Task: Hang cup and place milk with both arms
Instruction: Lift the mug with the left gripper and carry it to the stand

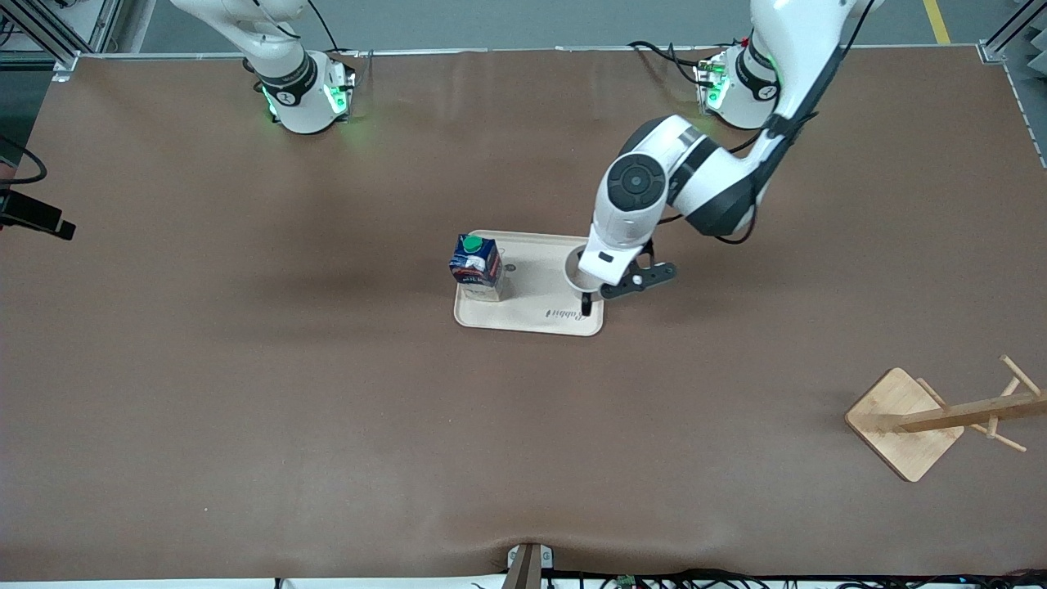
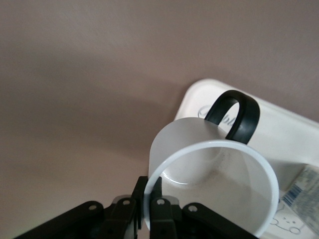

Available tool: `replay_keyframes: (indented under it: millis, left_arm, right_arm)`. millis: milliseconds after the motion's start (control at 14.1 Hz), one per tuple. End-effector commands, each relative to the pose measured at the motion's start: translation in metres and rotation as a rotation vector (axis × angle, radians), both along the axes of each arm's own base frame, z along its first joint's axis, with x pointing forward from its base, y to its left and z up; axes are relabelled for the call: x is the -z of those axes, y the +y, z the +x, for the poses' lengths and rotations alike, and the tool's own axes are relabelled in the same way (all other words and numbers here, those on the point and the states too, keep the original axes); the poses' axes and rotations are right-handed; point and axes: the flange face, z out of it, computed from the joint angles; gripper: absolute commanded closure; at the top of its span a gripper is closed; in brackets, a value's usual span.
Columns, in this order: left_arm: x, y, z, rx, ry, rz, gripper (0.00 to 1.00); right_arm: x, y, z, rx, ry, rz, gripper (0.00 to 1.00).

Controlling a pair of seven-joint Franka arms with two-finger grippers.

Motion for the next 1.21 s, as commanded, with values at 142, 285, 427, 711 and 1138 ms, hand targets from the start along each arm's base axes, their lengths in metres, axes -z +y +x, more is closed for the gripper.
replay_keyframes:
  millis: [142, 285, 427, 711, 1138]
  left_arm:
    - [-0.102, 0.083, 0.057, 0.064, -0.077, -0.005, 1.0]
    - [-0.125, 0.128, 0.069, 0.121, -0.09, -0.002, 1.0]
    - [-0.152, 0.179, 0.077, 0.176, -0.104, 0.005, 1.0]
    - [-0.189, 0.258, 0.074, 0.306, -0.084, 0.027, 1.0]
    - [-0.213, 0.355, 0.072, 0.497, -0.06, 0.014, 1.0]
  right_arm:
    - [0.002, 0.004, 0.002, -0.012, 0.005, 0.027, 0.0]
    - [0.0, 0.018, 0.005, -0.035, -0.008, 0.049, 0.0]
    - [0.001, 0.019, 0.012, -0.037, -0.033, 0.045, 0.0]
    - [0.009, 0.031, 0.036, -0.06, -0.133, 0.044, 0.0]
    - [0.028, 0.056, 0.059, -0.089, -0.186, 0.06, 0.0]
